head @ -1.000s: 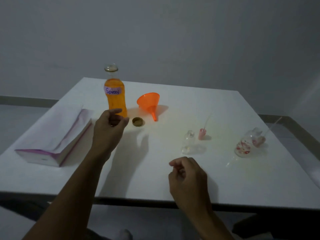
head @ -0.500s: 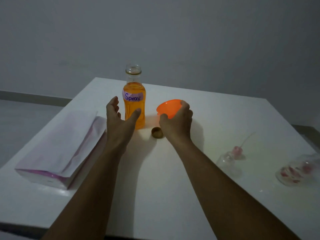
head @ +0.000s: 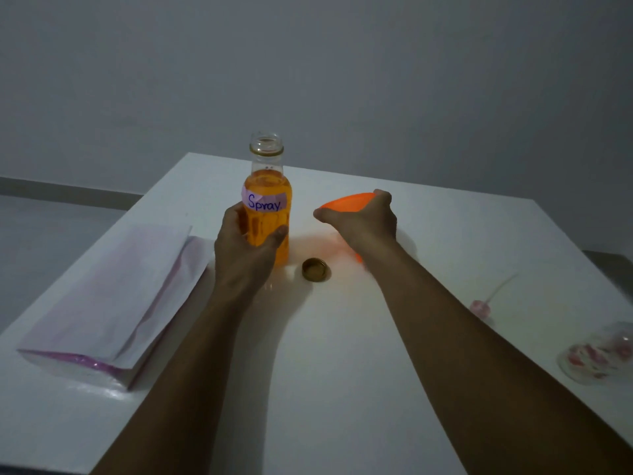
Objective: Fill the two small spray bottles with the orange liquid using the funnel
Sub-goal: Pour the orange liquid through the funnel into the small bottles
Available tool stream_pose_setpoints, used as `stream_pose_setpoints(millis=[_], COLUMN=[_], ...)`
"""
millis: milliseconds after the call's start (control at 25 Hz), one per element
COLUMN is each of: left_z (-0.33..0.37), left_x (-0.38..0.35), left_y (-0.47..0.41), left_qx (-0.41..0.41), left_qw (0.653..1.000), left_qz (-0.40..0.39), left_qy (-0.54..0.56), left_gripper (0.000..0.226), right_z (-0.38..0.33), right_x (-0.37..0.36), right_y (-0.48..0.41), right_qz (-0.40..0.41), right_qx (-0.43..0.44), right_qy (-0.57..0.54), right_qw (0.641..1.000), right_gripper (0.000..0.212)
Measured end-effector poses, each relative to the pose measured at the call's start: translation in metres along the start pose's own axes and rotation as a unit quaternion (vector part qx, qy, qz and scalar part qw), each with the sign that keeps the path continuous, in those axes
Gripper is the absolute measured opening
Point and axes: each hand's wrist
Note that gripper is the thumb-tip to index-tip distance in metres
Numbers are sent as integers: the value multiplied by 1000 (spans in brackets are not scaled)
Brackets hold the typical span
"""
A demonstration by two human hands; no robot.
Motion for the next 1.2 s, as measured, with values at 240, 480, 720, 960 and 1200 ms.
stream_pose_setpoints(millis=[240,480,720,960,1200], left_z=[18,31,46,51,52], left_x=[21,36,26,8,-4], left_y=[31,74,115,132,132], left_qx=[-45,-30,-68,-91,-91], left_qw=[998,998,995,993,993], left_qz=[-6,-51,-70,-81,-72], left_qy=[-40,-12,26,11,12], left_gripper=[63,67,63,74,72], right_z=[-11,16,62,85,87], right_x=[77,163,198,201,196], right_y=[55,106,119,115,113], right_qz=[-30,-35,-24,-35,-52], right_qx=[98,168,178,173,178], right_qy=[-131,-184,-188,-194,-191], right_qw=[986,968,966,965,964], right_gripper=[98,89,84,89,94])
Point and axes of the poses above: each hand's wrist, its own y-axis away from the middle knuckle, its own x-axis out of the back of the hand, z = x × y, and after that the axes turned 1 degree about z, right-handed
